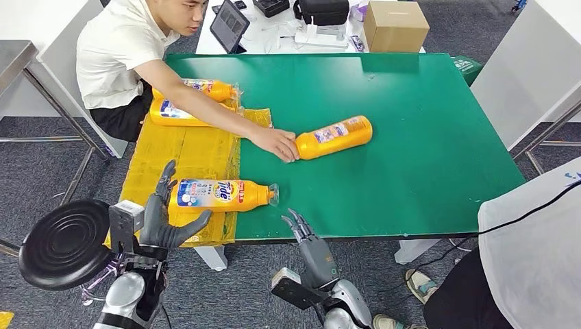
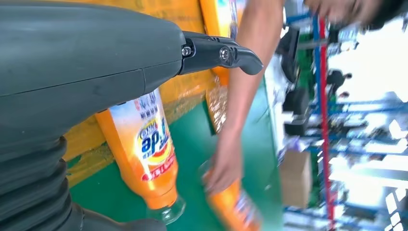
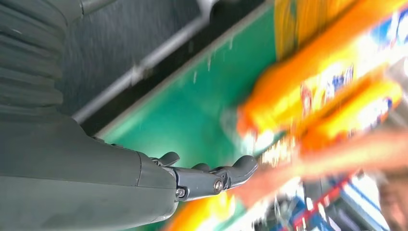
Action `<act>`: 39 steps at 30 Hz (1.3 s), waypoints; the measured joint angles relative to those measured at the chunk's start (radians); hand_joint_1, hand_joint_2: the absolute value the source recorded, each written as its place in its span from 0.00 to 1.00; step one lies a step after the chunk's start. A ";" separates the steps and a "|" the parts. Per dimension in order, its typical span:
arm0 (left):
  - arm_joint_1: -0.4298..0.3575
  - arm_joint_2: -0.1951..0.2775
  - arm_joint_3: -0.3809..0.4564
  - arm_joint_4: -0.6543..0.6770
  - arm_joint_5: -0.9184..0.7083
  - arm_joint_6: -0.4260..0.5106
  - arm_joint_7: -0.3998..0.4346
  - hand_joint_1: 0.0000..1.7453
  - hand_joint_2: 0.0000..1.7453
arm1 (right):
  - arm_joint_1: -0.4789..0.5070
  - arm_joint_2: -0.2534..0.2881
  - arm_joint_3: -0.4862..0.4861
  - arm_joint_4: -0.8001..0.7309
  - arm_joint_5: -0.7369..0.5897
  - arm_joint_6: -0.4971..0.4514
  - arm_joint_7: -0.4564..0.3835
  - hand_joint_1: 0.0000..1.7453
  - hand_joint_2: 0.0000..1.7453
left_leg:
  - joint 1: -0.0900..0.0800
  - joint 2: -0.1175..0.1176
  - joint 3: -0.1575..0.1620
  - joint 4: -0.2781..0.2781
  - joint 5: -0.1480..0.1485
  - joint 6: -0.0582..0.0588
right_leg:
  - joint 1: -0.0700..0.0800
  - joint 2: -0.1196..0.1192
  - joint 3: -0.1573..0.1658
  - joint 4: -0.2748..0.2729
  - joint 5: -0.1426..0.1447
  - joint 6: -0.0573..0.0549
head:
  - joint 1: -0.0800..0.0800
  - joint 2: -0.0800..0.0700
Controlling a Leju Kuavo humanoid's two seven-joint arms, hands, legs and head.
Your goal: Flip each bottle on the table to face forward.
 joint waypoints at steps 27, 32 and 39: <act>0.110 -0.037 0.025 -0.138 0.107 -0.024 -0.029 0.00 1.00 | -0.211 -0.228 -0.166 0.112 0.511 -0.111 0.261 0.00 1.00 | 0.000 0.000 0.001 0.000 0.000 0.000 | 0.000 0.000 0.001 0.000 0.001 0.000 | 0.000 0.000; 0.107 -0.040 0.012 -0.133 0.104 -0.011 -0.022 0.00 1.00 | -0.286 -0.229 -0.166 0.211 0.509 -0.063 0.292 0.00 1.00 | 0.000 0.000 0.001 0.000 0.000 0.001 | 0.000 0.000 0.002 0.000 0.001 0.000 | 0.000 0.000; 0.098 -0.045 -0.003 -0.117 0.103 -0.004 -0.020 0.00 1.00 | -0.356 -0.222 -0.166 0.329 0.508 -0.038 0.316 0.00 1.00 | 0.000 0.000 0.001 0.000 0.000 0.001 | 0.000 0.000 0.001 0.000 0.001 0.001 | 0.000 0.000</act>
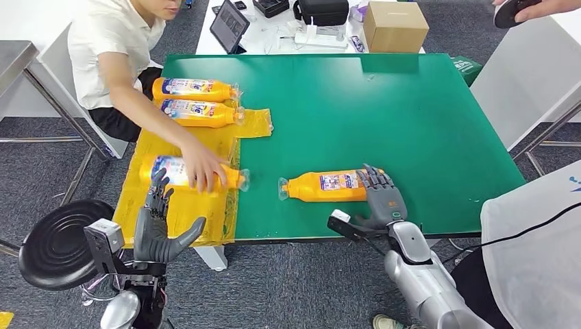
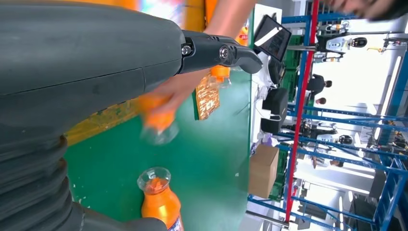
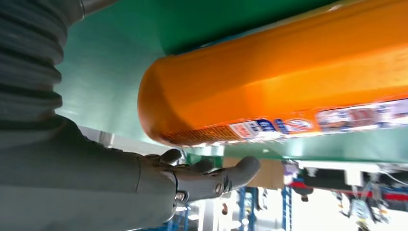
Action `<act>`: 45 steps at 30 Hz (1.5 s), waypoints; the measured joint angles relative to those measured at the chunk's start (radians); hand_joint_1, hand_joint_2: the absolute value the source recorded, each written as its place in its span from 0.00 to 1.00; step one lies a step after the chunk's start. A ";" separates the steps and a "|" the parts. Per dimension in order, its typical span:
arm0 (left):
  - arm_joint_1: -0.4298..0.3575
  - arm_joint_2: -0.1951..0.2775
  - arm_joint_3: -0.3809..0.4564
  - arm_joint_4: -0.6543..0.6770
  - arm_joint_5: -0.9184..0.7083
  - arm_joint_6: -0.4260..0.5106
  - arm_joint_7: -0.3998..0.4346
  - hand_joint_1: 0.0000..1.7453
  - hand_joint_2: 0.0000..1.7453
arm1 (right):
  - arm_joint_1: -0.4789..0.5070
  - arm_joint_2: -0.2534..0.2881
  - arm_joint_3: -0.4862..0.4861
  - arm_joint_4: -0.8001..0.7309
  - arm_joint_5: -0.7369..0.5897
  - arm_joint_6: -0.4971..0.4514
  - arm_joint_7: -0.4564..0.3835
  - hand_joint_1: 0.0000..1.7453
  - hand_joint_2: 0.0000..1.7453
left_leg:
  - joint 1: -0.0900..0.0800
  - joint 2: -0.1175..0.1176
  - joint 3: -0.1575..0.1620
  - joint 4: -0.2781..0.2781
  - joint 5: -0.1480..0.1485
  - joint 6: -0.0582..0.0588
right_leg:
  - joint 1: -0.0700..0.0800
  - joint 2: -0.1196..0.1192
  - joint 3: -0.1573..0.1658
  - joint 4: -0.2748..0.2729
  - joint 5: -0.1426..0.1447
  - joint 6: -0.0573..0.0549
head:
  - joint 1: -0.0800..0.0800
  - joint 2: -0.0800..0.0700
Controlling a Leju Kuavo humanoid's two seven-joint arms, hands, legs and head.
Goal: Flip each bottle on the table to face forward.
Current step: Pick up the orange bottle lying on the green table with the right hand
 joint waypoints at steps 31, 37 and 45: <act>-0.048 -0.004 -0.055 0.055 -0.001 0.003 0.005 0.00 1.00 | -0.166 0.014 0.008 0.221 0.047 0.044 0.052 0.00 1.00 | 0.000 0.000 0.002 0.000 0.000 0.000 | 0.000 0.000 0.002 0.000 0.000 0.000 | 0.000 0.000; -0.061 -0.004 -0.065 0.067 0.000 0.003 0.006 0.00 1.00 | -0.184 0.022 0.011 0.247 0.038 0.108 0.046 1.00 1.00 | 0.000 0.000 0.003 0.000 0.000 0.000 | 0.000 0.000 0.002 0.000 0.000 0.000 | 0.000 0.000; -0.095 -0.012 -0.070 0.098 0.020 0.002 0.009 0.00 1.00 | -0.206 0.031 0.011 0.297 0.013 0.173 0.026 1.00 1.00 | 0.000 0.000 0.005 0.000 0.000 0.000 | 0.000 0.000 0.004 0.000 0.000 0.000 | 0.000 0.000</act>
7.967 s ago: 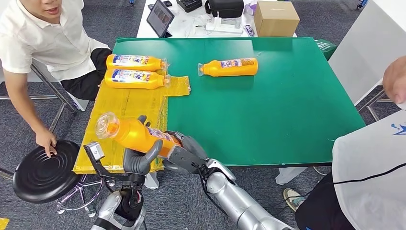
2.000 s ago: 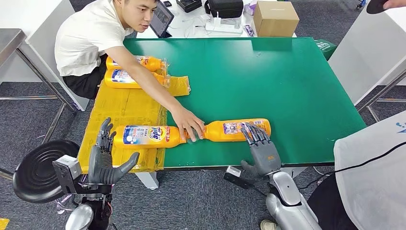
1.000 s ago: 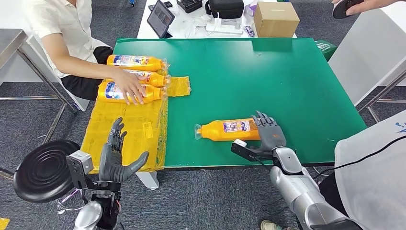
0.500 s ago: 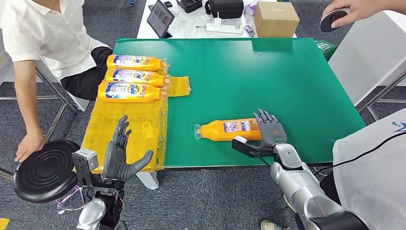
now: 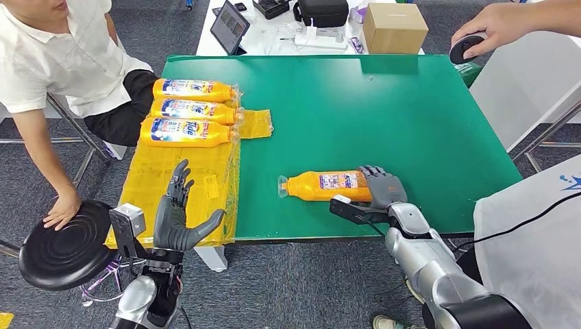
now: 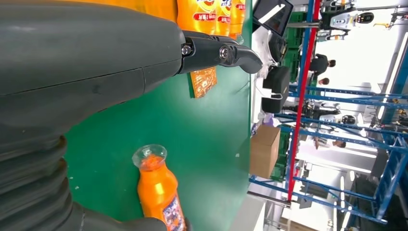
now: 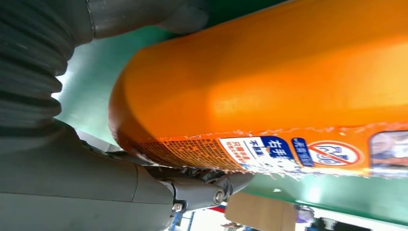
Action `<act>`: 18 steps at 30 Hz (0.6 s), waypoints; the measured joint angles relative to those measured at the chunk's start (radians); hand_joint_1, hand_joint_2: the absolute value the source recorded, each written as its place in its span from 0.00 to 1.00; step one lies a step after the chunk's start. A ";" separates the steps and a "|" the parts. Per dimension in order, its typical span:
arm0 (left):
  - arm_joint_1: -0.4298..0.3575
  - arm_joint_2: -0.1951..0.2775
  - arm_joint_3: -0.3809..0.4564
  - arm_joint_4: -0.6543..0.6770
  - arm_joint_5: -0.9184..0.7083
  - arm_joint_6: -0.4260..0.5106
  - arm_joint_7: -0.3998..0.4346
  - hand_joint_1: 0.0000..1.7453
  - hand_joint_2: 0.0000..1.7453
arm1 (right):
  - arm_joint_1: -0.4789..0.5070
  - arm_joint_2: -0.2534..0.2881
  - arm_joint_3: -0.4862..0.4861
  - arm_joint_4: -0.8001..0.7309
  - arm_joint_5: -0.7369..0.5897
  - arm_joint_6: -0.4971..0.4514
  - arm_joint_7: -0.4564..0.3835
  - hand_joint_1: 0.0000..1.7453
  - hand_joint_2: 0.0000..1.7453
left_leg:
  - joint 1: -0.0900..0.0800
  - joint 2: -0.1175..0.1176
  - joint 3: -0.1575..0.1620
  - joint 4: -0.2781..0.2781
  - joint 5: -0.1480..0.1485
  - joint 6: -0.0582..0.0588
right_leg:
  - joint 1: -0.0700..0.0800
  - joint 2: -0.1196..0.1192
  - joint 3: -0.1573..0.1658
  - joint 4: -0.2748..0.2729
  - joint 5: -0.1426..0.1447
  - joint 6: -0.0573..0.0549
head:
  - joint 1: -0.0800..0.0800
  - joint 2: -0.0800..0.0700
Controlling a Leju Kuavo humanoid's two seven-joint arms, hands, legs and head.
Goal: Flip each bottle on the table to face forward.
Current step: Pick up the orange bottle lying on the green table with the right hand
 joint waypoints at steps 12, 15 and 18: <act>-0.019 0.000 -0.005 0.029 0.010 0.000 0.000 0.00 1.00 | -0.015 0.001 -0.004 0.030 -0.037 0.013 -0.025 1.00 1.00 | 0.000 0.000 0.002 0.000 0.000 0.000 | 0.000 0.000 0.002 0.000 0.000 0.000 | 0.000 0.000; -0.020 0.000 -0.006 0.031 0.012 -0.001 -0.002 0.00 1.00 | -0.014 0.002 -0.016 0.032 -0.069 0.018 -0.057 1.00 1.00 | 0.000 0.000 0.003 0.000 0.000 0.000 | 0.000 0.000 0.003 0.000 0.000 0.000 | 0.000 0.000; -0.019 0.000 -0.007 0.031 0.016 -0.002 -0.002 0.00 1.00 | -0.011 0.004 -0.033 0.032 -0.105 0.023 -0.091 1.00 1.00 | 0.000 0.000 0.003 0.000 0.000 0.000 | 0.000 0.000 0.003 0.000 0.000 0.000 | 0.000 0.000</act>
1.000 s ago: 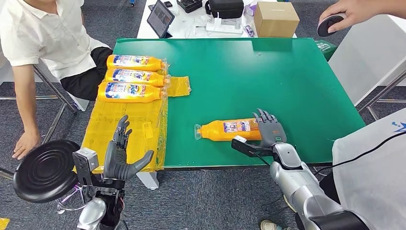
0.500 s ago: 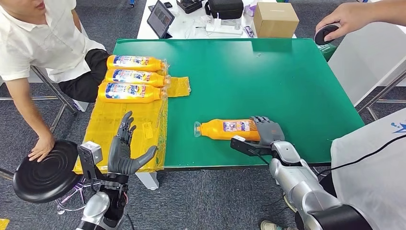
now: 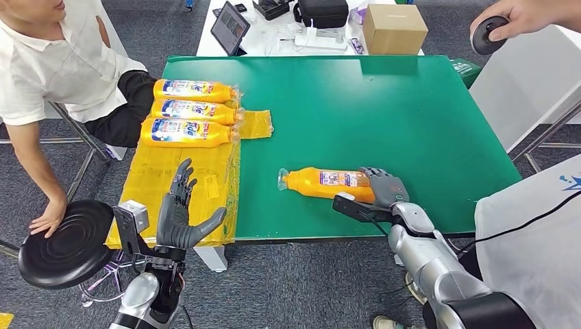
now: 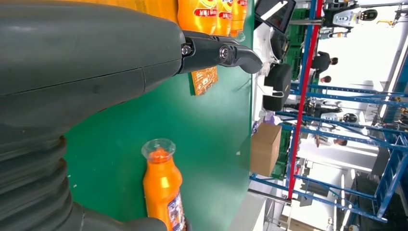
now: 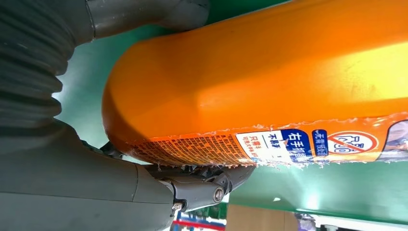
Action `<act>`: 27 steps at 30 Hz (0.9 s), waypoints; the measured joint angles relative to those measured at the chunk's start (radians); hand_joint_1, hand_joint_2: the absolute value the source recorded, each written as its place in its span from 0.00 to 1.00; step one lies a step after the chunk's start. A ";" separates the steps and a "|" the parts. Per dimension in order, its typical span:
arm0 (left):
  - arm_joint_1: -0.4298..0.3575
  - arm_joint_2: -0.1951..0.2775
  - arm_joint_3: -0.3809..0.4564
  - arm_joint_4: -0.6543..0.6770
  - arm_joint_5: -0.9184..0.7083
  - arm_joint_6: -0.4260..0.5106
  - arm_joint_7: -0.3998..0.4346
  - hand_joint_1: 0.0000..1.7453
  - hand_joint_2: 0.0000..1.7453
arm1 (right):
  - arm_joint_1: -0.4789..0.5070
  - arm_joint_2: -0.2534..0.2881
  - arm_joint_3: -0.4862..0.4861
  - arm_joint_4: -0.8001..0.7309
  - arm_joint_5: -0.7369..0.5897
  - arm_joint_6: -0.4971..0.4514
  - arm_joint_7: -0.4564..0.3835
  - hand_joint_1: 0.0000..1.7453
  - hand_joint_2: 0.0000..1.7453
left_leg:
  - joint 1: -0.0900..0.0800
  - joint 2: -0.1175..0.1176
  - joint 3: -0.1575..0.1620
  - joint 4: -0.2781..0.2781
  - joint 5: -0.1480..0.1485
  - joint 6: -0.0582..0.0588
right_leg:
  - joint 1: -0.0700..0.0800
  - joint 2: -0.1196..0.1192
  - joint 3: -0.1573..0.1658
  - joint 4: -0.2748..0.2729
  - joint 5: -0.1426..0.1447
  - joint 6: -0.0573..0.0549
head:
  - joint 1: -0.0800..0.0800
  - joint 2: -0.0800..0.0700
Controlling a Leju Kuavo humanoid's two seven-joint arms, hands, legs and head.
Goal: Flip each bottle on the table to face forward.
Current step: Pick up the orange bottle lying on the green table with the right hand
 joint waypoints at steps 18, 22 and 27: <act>0.090 0.000 0.001 -0.020 0.127 -0.101 0.016 0.00 1.00 | 0.144 0.124 -0.116 -0.190 -0.466 0.180 -0.273 1.00 1.00 | 0.001 0.003 0.000 0.000 -0.001 -0.001 | 0.001 0.005 -0.001 0.001 0.000 0.000 | 0.000 0.000; 0.107 0.000 0.002 -0.035 0.147 -0.124 0.012 0.00 1.00 | 0.212 0.166 -0.109 -0.295 -0.559 0.197 -0.289 1.00 1.00 | 0.001 0.002 -0.004 0.000 0.000 -0.001 | 0.001 0.004 -0.004 0.001 0.000 0.000 | 0.000 0.000; 0.120 0.001 0.003 -0.047 0.164 -0.139 0.014 0.00 1.00 | 0.267 0.197 -0.084 -0.399 -0.610 0.204 -0.302 1.00 1.00 | 0.001 0.001 -0.006 0.000 0.000 -0.001 | 0.000 0.004 -0.006 0.001 0.000 0.000 | 0.000 0.000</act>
